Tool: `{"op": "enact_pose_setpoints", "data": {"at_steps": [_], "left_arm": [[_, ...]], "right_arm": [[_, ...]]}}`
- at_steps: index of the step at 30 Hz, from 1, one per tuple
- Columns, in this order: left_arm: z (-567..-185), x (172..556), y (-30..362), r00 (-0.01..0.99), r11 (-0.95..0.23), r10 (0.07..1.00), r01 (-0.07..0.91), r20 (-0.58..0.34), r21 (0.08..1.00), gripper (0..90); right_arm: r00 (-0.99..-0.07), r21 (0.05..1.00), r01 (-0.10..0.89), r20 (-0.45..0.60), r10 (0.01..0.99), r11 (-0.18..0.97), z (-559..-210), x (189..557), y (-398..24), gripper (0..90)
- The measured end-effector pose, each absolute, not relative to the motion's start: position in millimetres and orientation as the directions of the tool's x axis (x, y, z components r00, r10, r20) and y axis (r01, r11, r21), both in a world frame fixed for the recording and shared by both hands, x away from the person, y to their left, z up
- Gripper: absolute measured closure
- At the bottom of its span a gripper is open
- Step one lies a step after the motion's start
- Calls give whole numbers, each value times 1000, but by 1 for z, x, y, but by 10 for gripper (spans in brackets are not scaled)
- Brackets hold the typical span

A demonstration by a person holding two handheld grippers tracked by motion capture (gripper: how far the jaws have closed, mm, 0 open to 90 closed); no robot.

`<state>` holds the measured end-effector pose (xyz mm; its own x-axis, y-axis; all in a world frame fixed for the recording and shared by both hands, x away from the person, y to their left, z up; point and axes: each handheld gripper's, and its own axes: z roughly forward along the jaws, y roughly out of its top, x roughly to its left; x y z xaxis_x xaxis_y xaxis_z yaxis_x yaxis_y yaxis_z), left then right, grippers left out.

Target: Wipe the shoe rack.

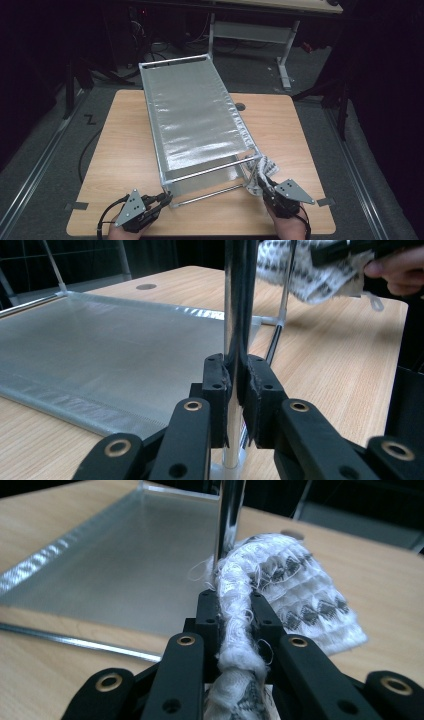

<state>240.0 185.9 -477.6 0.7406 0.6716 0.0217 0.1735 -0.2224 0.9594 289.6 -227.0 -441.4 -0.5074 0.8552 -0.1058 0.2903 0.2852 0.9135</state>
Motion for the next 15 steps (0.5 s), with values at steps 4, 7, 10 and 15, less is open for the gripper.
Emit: {"op": "enact_pose_setpoints", "data": {"at_steps": [4, 7, 10, 15], "left_arm": [[-478, 240, 186, 742, -219, 670, 175, 18, 960, 807], [-478, 240, 186, 742, -219, 670, 175, 17, 960, 807], [-478, 240, 186, 742, -218, 670, 175, 17, 960, 808], [-478, 241, 186, 742, -217, 670, 176, 16, 960, 807]], "right_arm": [[-503, 934, 236, -120, 856, 269, -427, 286, -230, 790], [-502, 944, 200, -132, 855, 263, -416, 284, -232, 790], [-500, 952, 164, -146, 854, 259, -404, 281, -234, 790], [-502, 955, 142, -156, 851, 259, -396, 278, -234, 790]]}}
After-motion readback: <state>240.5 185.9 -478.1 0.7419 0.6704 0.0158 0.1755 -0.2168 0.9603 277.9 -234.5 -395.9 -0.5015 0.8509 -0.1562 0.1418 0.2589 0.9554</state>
